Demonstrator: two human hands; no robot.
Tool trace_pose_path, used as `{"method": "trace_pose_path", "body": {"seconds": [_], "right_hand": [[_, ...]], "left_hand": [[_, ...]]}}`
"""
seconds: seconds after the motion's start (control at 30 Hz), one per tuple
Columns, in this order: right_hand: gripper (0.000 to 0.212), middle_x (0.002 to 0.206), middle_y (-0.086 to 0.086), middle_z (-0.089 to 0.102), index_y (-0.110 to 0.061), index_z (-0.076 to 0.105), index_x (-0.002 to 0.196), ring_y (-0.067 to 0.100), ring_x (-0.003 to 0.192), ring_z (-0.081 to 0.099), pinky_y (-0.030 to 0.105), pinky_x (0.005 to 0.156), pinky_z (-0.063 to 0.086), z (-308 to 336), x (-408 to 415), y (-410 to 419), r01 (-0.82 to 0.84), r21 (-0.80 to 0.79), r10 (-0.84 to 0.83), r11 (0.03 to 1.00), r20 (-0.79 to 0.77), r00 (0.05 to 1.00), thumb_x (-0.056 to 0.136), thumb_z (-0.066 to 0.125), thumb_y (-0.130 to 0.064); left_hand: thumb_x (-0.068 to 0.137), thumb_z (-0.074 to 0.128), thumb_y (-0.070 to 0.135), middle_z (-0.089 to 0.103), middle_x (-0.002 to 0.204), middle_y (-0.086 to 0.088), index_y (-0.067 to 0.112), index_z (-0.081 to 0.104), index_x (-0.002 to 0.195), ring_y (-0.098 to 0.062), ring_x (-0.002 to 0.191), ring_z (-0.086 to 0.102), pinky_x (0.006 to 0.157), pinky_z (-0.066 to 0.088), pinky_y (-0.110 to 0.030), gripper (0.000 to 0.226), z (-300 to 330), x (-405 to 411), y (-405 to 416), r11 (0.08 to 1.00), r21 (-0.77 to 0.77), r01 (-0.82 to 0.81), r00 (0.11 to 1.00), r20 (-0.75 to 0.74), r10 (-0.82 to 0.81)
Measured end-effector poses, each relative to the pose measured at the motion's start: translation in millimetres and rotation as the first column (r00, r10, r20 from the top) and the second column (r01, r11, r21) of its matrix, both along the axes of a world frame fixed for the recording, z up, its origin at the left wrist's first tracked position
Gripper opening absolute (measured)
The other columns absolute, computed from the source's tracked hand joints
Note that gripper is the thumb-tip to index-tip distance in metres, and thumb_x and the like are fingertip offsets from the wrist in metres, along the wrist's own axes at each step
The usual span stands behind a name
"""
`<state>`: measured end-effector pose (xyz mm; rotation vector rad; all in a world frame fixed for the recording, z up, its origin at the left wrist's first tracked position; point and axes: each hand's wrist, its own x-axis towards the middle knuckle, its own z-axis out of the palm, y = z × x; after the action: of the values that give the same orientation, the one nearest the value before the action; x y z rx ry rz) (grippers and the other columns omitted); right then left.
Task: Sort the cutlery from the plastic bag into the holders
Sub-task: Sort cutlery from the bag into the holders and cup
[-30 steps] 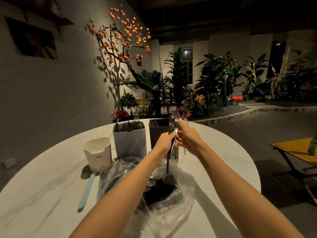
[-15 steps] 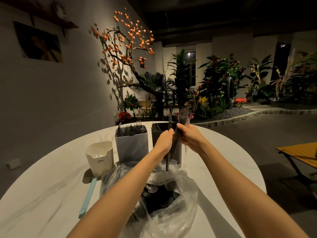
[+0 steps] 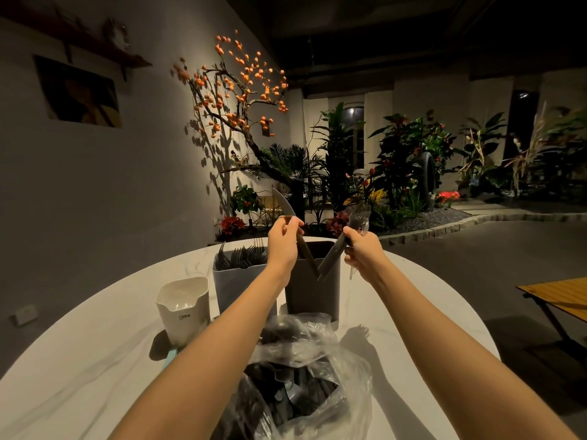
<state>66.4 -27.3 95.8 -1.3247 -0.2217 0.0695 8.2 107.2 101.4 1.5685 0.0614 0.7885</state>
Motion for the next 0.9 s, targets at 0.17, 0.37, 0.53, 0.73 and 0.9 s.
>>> {"method": "trace_pose_path", "body": {"seconds": [0.17,0.37,0.53,0.73,0.9], "right_hand": [[0.014,0.064,0.005,0.036,-0.005,0.046,0.097,0.01,0.052,0.032,0.015,0.033,0.031,4.5,6.9,6.9,0.003,0.016,-0.002,1.0,-0.012,1.0,0.1,0.049,-0.018],[0.015,0.069,0.005,0.038,-0.004,0.049,0.101,0.011,0.056,0.035,0.016,0.036,0.032,6.7,9.4,16.3,-0.008,-0.004,0.008,1.0,0.007,1.0,0.099,0.05,-0.019],[0.021,0.076,0.009,0.048,-0.003,0.052,0.106,0.013,0.066,0.045,0.023,0.053,0.037,2.3,12.1,24.6,-0.005,-0.052,0.005,0.999,0.008,1.0,0.098,0.052,-0.022],[0.015,0.069,0.007,0.046,-0.008,0.052,0.091,0.01,0.06,0.046,0.023,0.052,0.038,2.1,6.6,33.1,-0.046,-0.07,0.049,0.996,0.03,0.998,0.098,0.051,-0.021],[0.026,0.059,0.005,0.04,-0.011,0.049,0.077,0.007,0.043,0.046,0.014,0.034,0.035,7.0,-5.0,43.3,-0.151,-0.109,0.163,0.983,0.118,0.98,0.101,0.048,-0.021]], "left_hand": [[0.102,0.045,0.023,0.059,0.08,-0.002,0.014,0.059,0.093,-0.009,0.064,0.05,0.056,0.043,-0.018,0.019,10.6,4.5,10.1,0.985,-0.17,-0.012,0.992,0.124,0.033],[0.1,0.049,0.02,0.066,0.084,0.001,0.02,0.062,0.088,-0.011,0.075,0.062,0.073,0.05,-0.029,0.018,4.0,12.0,20.1,0.993,0.048,-0.106,0.993,0.065,0.103],[0.096,0.056,0.034,0.072,0.094,0.004,0.023,0.07,0.097,-0.018,0.1,0.062,0.101,0.035,-0.042,0.018,-11.0,17.8,29.8,0.836,0.522,-0.167,0.939,-0.175,0.296],[0.095,0.056,0.038,0.061,0.126,0.005,0.023,0.055,0.132,-0.021,0.125,0.043,0.104,0.023,-0.041,0.04,-15.0,13.0,35.5,0.748,0.632,-0.203,0.909,-0.164,0.384],[0.098,0.053,0.031,0.065,0.104,-0.005,0.013,0.068,0.103,-0.021,0.105,0.056,0.091,0.046,-0.039,0.024,-7.0,9.0,37.6,0.829,0.523,-0.2,0.971,-0.009,0.24]]}}
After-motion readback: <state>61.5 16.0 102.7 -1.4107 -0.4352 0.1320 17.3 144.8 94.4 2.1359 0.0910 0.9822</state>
